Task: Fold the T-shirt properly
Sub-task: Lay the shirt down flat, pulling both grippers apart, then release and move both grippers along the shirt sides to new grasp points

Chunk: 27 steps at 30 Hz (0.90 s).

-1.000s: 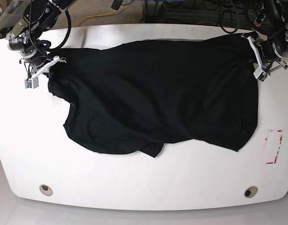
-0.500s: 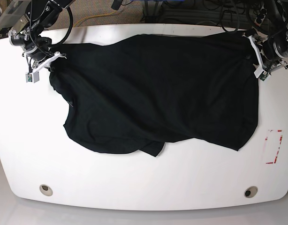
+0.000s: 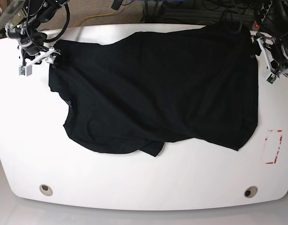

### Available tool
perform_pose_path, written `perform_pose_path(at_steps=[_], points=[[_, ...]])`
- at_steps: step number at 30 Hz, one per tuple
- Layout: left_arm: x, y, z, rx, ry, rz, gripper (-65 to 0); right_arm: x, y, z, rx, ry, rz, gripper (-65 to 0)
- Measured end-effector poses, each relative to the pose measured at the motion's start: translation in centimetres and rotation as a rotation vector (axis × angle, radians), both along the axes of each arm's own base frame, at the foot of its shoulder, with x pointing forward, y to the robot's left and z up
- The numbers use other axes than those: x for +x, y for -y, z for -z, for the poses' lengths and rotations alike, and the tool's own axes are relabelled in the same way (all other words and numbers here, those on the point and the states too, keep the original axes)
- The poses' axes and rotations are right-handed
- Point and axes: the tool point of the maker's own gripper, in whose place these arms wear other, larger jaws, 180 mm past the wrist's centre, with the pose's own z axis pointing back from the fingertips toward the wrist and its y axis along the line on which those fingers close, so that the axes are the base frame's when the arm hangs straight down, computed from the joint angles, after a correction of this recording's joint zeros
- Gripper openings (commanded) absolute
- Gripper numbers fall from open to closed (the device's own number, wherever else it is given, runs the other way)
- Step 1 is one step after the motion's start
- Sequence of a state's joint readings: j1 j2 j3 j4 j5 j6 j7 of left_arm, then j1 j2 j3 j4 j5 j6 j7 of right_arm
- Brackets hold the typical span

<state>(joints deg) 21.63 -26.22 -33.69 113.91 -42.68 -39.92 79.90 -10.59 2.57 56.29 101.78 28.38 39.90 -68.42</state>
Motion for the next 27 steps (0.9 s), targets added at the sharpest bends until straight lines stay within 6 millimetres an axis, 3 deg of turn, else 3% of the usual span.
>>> perform_pose_path(at_steps=[4,6,12,17,20,27], points=[[2.7,0.1,-1.8,-0.018,0.099,-0.007,-18.9,1.6,0.6,-1.1,-0.017,0.033,-0.016,-15.7],[4.3,0.6,-2.6,-0.051,0.158,-0.017,-19.0,3.9,0.6,-2.5,-0.039,0.087,-0.053,-15.7],[6.0,0.8,-2.7,-0.097,0.189,-0.046,-19.2,9.6,-1.2,-5.2,-0.06,0.177,-0.189,-15.9],[6.9,0.4,-3.5,-0.082,0.219,-0.053,-19.2,13.6,-2.0,-4.7,0.002,0.172,-0.257,-16.0],[7.6,-0.2,-3.8,-0.049,0.234,-0.075,-19.2,15.5,-1.4,-3.4,0.007,0.102,-0.268,-16.0],[7.6,-1.3,-2.9,0.024,0.211,-0.139,-19.2,21.2,-3.5,-3.0,0.046,0.142,-0.357,-16.0]])
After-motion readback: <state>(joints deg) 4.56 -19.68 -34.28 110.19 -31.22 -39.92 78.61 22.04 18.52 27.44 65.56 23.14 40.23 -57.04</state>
